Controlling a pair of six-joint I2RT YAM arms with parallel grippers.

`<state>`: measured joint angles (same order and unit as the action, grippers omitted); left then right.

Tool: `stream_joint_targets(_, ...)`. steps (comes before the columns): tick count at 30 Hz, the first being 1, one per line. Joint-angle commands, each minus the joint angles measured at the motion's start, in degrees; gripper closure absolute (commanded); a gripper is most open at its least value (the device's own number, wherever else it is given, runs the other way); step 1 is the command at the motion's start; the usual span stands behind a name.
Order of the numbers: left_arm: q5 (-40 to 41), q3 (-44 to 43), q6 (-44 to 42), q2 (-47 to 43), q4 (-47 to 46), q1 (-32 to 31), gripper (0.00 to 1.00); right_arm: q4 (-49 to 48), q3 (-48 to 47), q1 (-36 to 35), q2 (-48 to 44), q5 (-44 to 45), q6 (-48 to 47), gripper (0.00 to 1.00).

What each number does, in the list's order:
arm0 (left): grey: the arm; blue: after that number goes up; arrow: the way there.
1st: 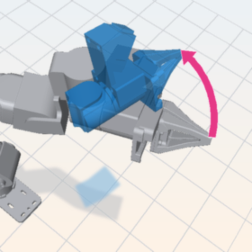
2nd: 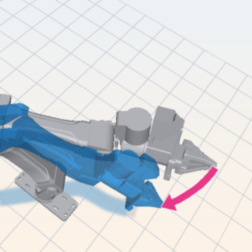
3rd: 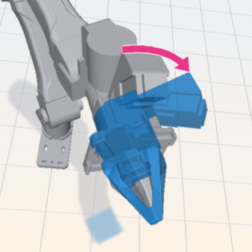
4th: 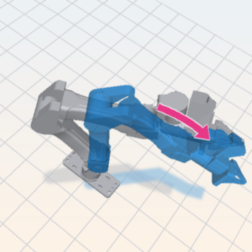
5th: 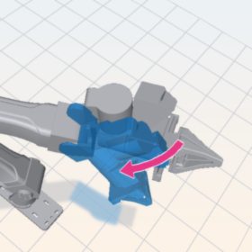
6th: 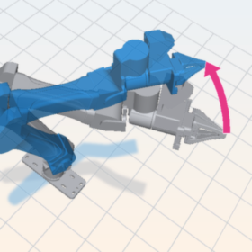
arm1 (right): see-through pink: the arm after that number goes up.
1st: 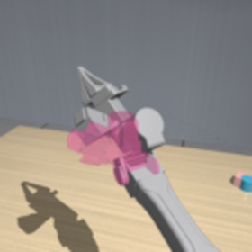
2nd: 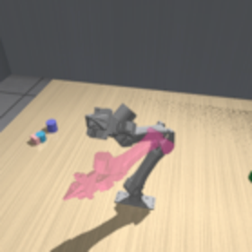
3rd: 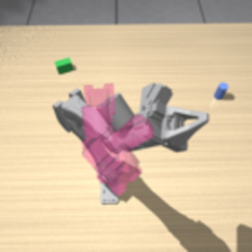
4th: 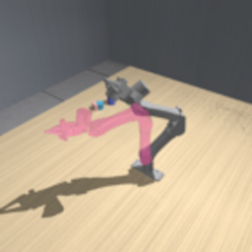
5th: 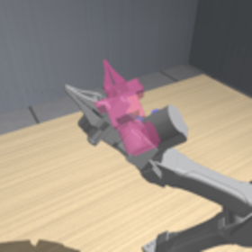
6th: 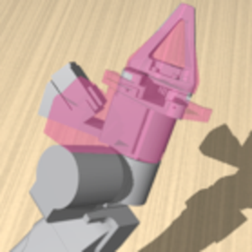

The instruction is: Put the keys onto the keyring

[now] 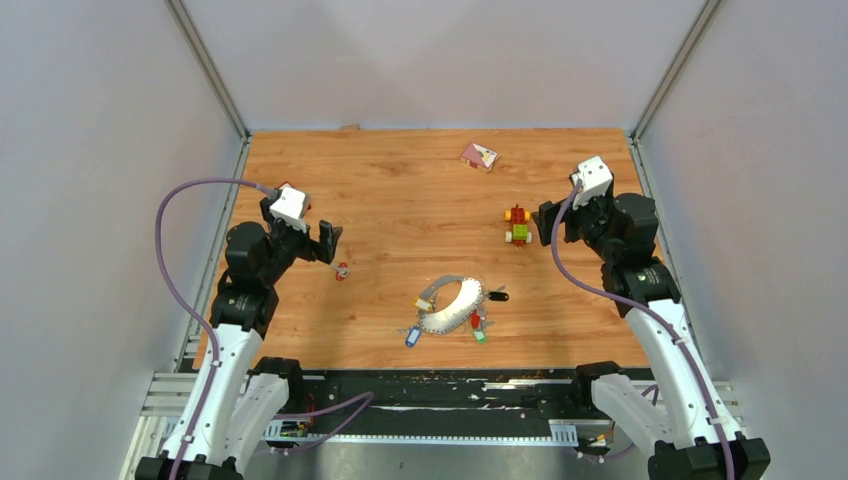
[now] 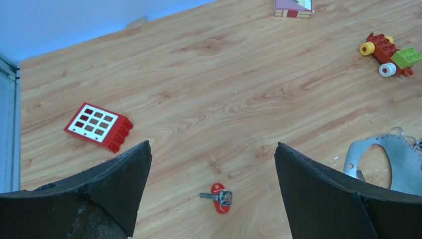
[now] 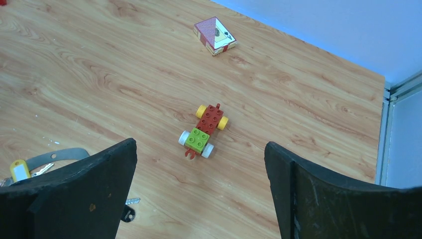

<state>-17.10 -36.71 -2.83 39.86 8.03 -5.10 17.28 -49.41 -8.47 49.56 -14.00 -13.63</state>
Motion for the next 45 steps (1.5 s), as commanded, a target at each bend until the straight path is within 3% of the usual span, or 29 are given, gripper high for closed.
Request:
stream_joint_targets(1,0.41,-2.03,-0.9,-0.4,-0.03,0.15,0.0,-0.9,-0.4,-0.32,-0.3,0.19,-0.43,0.0)
stream_joint_targets(9,0.8,-2.25,-1.41,-0.4,0.52,0.16,0.0,-1.1,0.0,-0.4,-0.31,-0.39,-0.89,0.0)
stream_joint_targets(15,5.52,-4.22,-1.85,-0.6,2.46,0.12,0.0,-1.05,0.02,-0.41,-0.57,-2.52,-1.71,0.0)
stream_joint_targets(18,6.23,-6.32,-3.6,-0.78,4.69,0.18,0.0,2.7,0.15,-0.41,-0.55,-13.6,-8.22,0.0)
stream_joint_targets(20,0.69,-6.67,-7.42,-0.72,6.83,0.13,0.0,6.85,0.73,-1.77,0.32,-21.49,-13.89,0.0)
stream_joint_targets(25,-14.72,-5.19,-12.47,0.82,10.64,0.08,0.0,11.42,0.43,-13.88,7.17,-8.41,-20.18,0.0)
stream_joint_targets(31,-19.79,-4.46,-14.4,1.67,11.41,0.07,0.0,11.26,1.29,-22.61,14.57,-2.62,-22.68,0.01)
stream_joint_targets(37,-24.43,-3.56,-17.06,2.14,12.53,0.05,0.0,12.48,2.68,-29.0,20.13,-3.78,-25.62,0.2)
stream_joint_targets(42,-25.6,-3.29,-17.53,2.51,12.66,0.06,0.0,12.3,1.84,-37.18,23.66,-0.99,-26.68,0.32)
stream_joint_targets(45,-25.87,-3.28,-17.65,2.42,12.84,0.01,0.01,14.07,-0.84,-38.62,27.84,1.65,-26.78,0.37)
